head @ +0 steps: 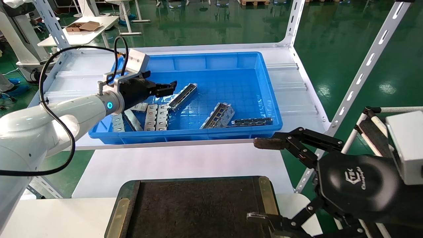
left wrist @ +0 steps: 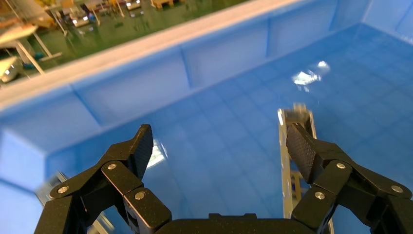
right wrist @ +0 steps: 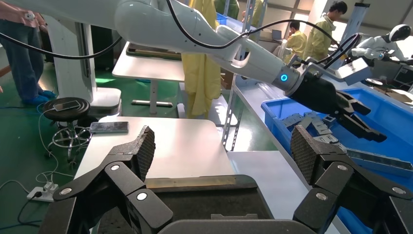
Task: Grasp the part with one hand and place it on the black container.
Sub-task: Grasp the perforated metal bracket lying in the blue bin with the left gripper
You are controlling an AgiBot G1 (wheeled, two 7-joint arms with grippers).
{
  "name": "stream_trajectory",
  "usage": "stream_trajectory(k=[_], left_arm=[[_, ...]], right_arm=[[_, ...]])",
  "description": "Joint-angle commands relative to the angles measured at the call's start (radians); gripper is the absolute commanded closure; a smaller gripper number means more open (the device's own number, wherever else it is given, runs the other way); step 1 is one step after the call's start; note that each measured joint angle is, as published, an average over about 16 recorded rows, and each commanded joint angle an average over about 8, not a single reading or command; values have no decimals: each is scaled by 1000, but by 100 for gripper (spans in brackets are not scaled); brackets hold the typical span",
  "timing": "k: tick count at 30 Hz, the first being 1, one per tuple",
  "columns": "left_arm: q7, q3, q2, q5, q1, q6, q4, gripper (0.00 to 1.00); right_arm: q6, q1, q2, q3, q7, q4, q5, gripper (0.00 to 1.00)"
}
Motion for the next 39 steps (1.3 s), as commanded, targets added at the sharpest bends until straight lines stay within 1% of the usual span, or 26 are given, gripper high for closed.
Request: stream_trajectory(k=[1, 39], left_arm=[[-9, 0, 2, 0, 8, -3, -2, 0], [-15, -1, 1, 0, 13, 2, -6, 0]], right_arm=[[0, 0, 0, 0, 0, 0, 0, 0], [0, 0, 0, 0, 0, 0, 0, 0]])
